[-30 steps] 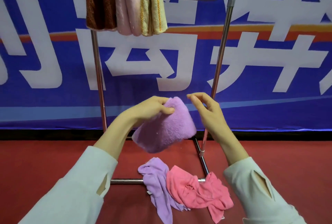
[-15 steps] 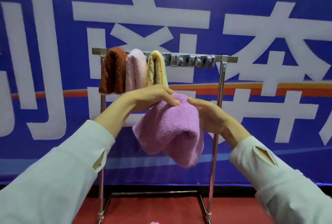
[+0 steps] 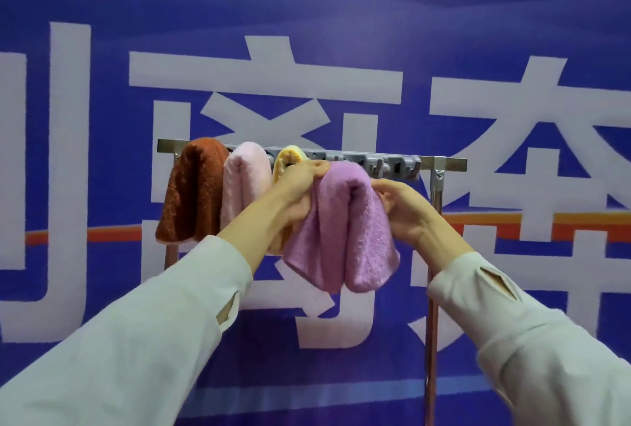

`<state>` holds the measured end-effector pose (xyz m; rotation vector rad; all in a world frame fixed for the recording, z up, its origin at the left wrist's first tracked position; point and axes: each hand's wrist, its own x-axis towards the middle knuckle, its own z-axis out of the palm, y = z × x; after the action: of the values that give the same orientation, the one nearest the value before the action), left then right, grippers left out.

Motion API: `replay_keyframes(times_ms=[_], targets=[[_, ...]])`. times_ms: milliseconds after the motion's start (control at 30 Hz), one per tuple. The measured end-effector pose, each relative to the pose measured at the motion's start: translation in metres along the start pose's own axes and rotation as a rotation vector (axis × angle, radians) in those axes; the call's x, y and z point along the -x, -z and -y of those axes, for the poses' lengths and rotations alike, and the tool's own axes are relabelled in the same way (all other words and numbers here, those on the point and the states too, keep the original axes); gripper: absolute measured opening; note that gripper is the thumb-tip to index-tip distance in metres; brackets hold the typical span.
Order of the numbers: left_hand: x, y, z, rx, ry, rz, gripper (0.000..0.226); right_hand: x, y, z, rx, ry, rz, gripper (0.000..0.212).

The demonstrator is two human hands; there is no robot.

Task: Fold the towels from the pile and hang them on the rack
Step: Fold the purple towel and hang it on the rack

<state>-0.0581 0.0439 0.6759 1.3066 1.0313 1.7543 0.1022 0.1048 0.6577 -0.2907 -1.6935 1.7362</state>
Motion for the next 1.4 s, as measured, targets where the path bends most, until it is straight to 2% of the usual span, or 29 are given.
replay_keyframes(times_ms=[100, 167, 267, 367, 433, 567, 633, 767, 900, 967, 1033, 1100, 1167, 1300, 1400], targets=[[-0.033, -0.009, -0.007, 0.034, -0.035, -0.086, 0.02, -0.027, 0.0, 0.006, -0.038, 0.065, -0.051, 0.064], [-0.052, -0.012, -0.009, 0.085, -0.03, -0.131, 0.018, -0.046, 0.001, 0.01, -0.118, 0.113, -0.108, 0.061], [-0.076, -0.013, -0.011, 0.145, -0.036, -0.211, 0.018, -0.074, -0.005, 0.01, -0.229, 0.189, -0.166, 0.029], [-0.093, -0.012, -0.004, 0.172, -0.023, -0.32, 0.022, -0.093, -0.006, 0.003, -0.26, 0.209, -0.28, 0.021], [-0.098, -0.013, 0.002, 0.16, -0.022, -0.357, 0.023, -0.098, -0.007, -0.001, -0.254, 0.202, -0.358, 0.025], [-0.107, -0.011, 0.008, 0.165, -0.048, -0.374, 0.02, -0.097, -0.013, -0.005, -0.325, 0.189, -0.357, 0.066], [-0.111, -0.01, 0.009, 0.141, -0.067, -0.354, 0.014, -0.098, -0.013, -0.006, -0.315, 0.208, -0.343, 0.058], [-0.115, -0.005, 0.018, 0.056, -0.101, -0.387, 0.033, -0.099, -0.008, -0.014, -0.254, 0.169, -0.354, 0.024], [-0.113, -0.003, 0.031, -0.22, -0.192, -0.451, 0.03, -0.101, 0.0, -0.028, -0.278, 0.099, -0.308, 0.03], [-0.103, 0.0, 0.046, -0.351, -0.292, -0.477, 0.025, -0.102, 0.005, -0.034, -0.262, 0.13, -0.314, 0.021], [-0.083, 0.006, 0.068, -0.431, -0.297, -0.457, 0.029, -0.101, 0.008, -0.043, -0.023, 0.216, -0.407, 0.008], [-0.067, 0.012, 0.091, -0.406, -0.196, -0.367, 0.029, -0.097, 0.012, -0.054, 0.291, 0.307, -0.518, 0.018], [-0.054, 0.016, 0.107, -0.262, -0.088, -0.284, 0.026, -0.089, 0.016, -0.064, 0.499, 0.416, -0.569, 0.021], [-0.044, 0.023, 0.119, 0.076, 0.092, -0.188, 0.039, -0.083, 0.031, -0.081, 0.937, 0.642, -0.675, 0.027], [-0.04, 0.024, 0.114, 0.182, 0.202, -0.119, 0.034, -0.072, 0.031, -0.086, 0.989, 0.748, -0.697, 0.023]])
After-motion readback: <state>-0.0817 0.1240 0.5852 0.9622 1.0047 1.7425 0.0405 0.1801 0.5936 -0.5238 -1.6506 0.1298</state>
